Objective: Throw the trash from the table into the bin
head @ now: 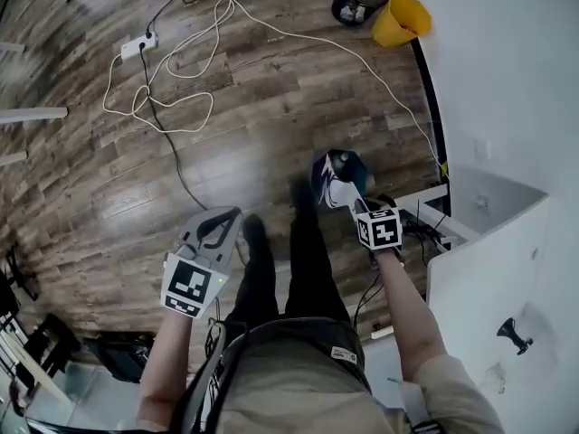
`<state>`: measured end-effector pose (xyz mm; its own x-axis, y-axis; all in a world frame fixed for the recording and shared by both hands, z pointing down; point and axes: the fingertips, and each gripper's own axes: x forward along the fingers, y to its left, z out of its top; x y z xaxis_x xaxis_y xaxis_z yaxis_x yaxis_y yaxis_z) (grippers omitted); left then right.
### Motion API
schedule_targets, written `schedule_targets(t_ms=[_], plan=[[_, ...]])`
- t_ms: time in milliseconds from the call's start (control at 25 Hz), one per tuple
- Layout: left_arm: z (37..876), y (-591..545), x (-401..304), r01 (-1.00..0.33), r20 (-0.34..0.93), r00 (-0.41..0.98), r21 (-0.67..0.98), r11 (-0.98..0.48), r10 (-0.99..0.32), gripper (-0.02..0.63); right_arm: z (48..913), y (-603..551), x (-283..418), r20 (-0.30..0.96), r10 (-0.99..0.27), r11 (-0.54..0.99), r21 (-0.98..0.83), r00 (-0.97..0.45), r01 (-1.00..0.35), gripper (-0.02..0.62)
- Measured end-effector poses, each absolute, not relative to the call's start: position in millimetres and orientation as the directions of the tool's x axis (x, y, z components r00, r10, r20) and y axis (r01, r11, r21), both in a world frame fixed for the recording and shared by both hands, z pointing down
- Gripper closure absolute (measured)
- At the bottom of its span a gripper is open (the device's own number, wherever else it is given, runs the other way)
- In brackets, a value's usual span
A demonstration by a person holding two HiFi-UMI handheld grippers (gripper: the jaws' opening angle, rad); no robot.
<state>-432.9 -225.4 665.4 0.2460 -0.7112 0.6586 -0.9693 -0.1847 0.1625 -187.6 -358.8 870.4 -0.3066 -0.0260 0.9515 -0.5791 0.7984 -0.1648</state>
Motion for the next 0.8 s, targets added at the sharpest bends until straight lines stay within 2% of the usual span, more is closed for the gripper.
schedule_targets(t_ms=[120,240,400,560,800], plan=[[693.9,-240.4,-428.8,-0.961,0.654,0.276,0.203,-0.188,-0.704,0.592,903.7,-360.0,-184.5,0.959,0.03,0.765,-0.203,-0.282,-0.611,0.577],[716.2,-248.2,-424.4,-0.953,0.654,0.298,0.239,-0.185,-0.695,0.592,944.0,-355.2,-176.9,0.975,0.096,0.784,-0.197,-0.199,-0.589,0.577],[743.8,-247.0,-421.8,-0.949,0.662,0.307,0.269,-0.166,-0.684,0.592,973.2,-369.3,-168.3,0.995,0.062,0.824,-0.098,-0.084,-0.557,0.577],[770.8,-235.3,-420.7,-0.944,0.681,0.313,0.297,-0.141,-0.662,0.592,1000.2,-381.5,-170.3,0.998,0.06,0.836,-0.067,-0.03,-0.544,0.577],[826.4,-191.4,-400.0,-0.936,0.715,0.303,0.348,-0.056,-0.63,0.592,1035.9,-381.9,-174.7,0.997,0.078,0.894,-0.064,0.013,-0.444,0.577]])
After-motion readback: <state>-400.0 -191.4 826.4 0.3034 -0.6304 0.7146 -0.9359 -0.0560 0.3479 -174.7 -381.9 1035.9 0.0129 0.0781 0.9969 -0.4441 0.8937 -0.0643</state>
